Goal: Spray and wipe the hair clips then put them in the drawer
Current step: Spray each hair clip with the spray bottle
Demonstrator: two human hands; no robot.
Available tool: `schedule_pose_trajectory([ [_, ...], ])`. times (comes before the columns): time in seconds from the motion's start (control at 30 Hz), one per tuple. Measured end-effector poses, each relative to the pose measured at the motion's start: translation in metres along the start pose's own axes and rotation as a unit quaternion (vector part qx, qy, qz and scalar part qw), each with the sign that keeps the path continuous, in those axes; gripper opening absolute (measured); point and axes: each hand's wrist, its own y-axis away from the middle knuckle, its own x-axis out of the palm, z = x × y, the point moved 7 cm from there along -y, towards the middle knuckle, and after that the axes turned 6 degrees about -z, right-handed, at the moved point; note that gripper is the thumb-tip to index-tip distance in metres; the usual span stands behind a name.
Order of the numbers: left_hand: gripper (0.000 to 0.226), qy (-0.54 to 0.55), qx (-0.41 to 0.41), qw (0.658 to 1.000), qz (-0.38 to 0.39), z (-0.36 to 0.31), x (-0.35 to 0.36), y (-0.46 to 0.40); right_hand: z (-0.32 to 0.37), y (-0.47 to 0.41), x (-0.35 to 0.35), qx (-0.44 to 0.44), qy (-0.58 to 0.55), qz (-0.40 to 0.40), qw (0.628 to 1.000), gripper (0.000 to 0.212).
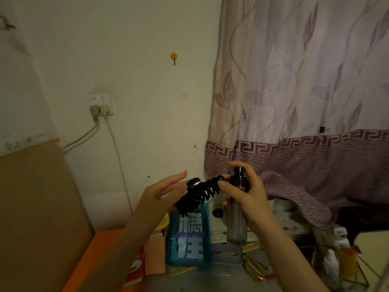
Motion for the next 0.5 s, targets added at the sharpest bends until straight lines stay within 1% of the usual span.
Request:
schedule_pose_trajectory([
  [0.13,0.062,-0.022,0.045,0.998,0.022,-0.007,0.001,0.002,-0.009,-0.003,-0.003,0.032,-0.018,-0.045,0.998,0.039],
  [0.23,0.068,-0.095,0.099,0.99,0.037,-0.012,0.005,0.005,-0.014,-0.003,-0.004,0.058,-0.034,-0.077,0.995,0.038],
  [0.37,0.06,-0.127,0.151,0.98,0.011,-0.019,0.004,0.004,-0.019,-0.002,-0.001,0.093,-0.076,-0.101,0.988,0.038],
  [0.43,0.052,-0.129,0.164,0.978,-0.013,-0.021,0.001,0.003,-0.02,-0.002,0.0,0.109,-0.087,-0.105,0.985,0.037],
  [0.5,0.049,-0.131,0.17,0.976,-0.029,-0.024,-0.002,0.002,-0.021,-0.001,0.002,0.122,-0.09,-0.101,0.983,0.038],
])
